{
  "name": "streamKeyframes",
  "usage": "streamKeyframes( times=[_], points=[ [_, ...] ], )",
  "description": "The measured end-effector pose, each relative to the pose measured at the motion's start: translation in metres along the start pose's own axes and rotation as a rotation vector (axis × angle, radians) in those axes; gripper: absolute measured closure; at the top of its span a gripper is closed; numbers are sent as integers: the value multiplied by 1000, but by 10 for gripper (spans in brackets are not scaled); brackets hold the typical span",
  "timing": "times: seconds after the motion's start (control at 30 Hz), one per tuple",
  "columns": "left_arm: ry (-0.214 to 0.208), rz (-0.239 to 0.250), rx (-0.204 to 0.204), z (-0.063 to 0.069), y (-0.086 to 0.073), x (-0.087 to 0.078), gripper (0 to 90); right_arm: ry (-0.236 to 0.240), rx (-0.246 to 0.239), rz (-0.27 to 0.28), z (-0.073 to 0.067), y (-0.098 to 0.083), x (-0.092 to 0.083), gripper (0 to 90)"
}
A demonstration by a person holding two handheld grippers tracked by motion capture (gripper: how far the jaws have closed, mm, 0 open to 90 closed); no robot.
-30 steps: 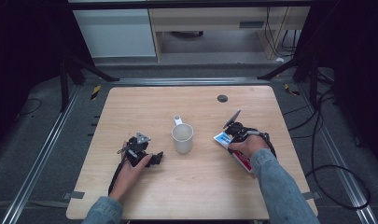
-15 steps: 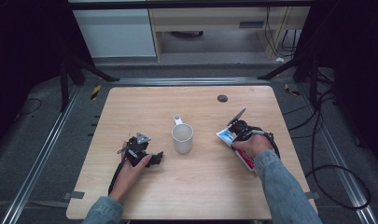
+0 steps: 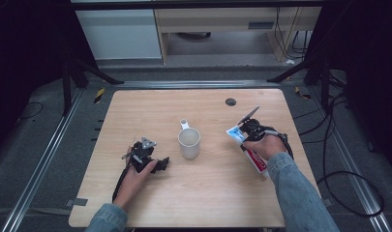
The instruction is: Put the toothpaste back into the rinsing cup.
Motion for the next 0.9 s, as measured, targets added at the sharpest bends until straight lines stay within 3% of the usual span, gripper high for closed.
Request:
streamKeyframes(
  times=[0.9],
  points=[
    [0, 3, -3, 0, 0, 0, 0, 68, -3, 216, -18, 36, -21, 731]
  ],
)
Point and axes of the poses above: each handheld gripper's, and its own axes: x roughly forward along the jaws, y roughly out of its top, z roughly to its right, the point moved 8 cm from there along x, roughly forward along the jaws, and after that the axes turned 7 degrees about y, right-handed, at the moved point
